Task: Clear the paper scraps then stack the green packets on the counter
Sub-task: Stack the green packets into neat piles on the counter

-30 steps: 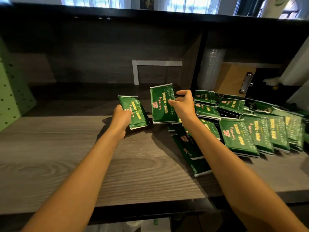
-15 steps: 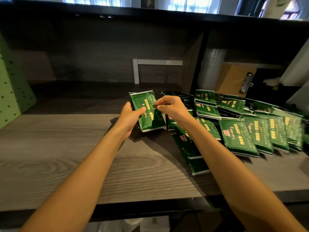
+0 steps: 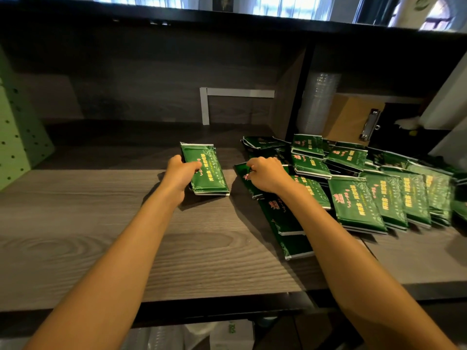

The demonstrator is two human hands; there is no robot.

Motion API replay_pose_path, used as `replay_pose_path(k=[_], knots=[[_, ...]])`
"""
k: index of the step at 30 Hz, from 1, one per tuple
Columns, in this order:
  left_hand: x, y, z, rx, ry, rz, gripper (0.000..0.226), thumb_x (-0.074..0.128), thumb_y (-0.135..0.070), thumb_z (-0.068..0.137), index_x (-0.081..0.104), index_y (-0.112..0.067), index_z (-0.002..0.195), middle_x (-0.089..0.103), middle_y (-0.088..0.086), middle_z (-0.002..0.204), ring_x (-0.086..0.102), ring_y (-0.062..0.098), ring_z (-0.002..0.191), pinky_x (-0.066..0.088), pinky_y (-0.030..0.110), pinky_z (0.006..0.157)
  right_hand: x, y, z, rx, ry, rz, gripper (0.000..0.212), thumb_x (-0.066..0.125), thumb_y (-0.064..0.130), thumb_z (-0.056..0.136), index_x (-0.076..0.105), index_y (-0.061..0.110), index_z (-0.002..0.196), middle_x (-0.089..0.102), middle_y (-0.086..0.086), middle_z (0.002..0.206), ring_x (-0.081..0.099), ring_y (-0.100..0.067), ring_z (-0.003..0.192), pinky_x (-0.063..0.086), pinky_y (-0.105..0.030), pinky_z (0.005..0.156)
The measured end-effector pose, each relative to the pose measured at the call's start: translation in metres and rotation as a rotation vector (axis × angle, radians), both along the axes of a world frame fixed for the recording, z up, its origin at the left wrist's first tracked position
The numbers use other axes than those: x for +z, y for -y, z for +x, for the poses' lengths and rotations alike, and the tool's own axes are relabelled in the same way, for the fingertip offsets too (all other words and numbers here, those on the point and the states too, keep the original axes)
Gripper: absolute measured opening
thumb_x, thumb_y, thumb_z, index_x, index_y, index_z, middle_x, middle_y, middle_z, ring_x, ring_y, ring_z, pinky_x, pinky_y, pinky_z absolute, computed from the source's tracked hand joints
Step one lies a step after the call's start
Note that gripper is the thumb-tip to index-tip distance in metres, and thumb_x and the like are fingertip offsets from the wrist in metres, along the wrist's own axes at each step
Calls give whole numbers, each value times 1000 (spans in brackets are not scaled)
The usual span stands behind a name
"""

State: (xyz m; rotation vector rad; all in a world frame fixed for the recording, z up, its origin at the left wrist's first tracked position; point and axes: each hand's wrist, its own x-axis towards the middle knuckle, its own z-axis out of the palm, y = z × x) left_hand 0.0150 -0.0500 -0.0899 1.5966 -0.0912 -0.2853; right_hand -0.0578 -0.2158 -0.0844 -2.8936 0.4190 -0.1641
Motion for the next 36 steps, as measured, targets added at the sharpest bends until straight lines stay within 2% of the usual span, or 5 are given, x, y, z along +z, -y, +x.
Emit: replay_pose_path(k=[6,11,16,29,36], knots=[[2,-10,7,73,-48,-2,27,52,-5,93,52,-4,119,62,14,109,61,24,89,49,35,71,-1,-10,4,188,39,394,49,46,-1,93,38,9,140,48,-12,141,40,-25,134,37,-33,106],[1,-12,9,89,-49,-12,29,51,-5,93,50,-3,121,61,14,108,61,23,84,50,33,65,-5,-8,7,10,1,67,78,68,54,76,41,7,133,49,-14,133,45,-33,123,41,-43,99],[0,-12,11,99,-28,-36,31,50,-5,93,48,-4,124,60,12,108,59,15,73,46,27,53,-4,-10,7,-52,-2,185,90,75,54,68,38,5,134,43,-15,136,45,-31,123,41,-42,101],[-1,-9,12,182,-3,-94,26,46,-8,95,43,-7,121,56,9,114,58,20,95,49,29,63,9,-12,13,-204,446,867,14,45,10,96,47,1,106,56,-21,109,51,-22,87,45,-39,77],[-3,2,6,97,36,-85,14,38,-9,96,43,-11,109,54,14,122,58,25,106,53,38,78,12,-27,5,-9,344,977,34,58,0,89,50,2,121,58,-7,108,58,-24,109,48,-32,87]])
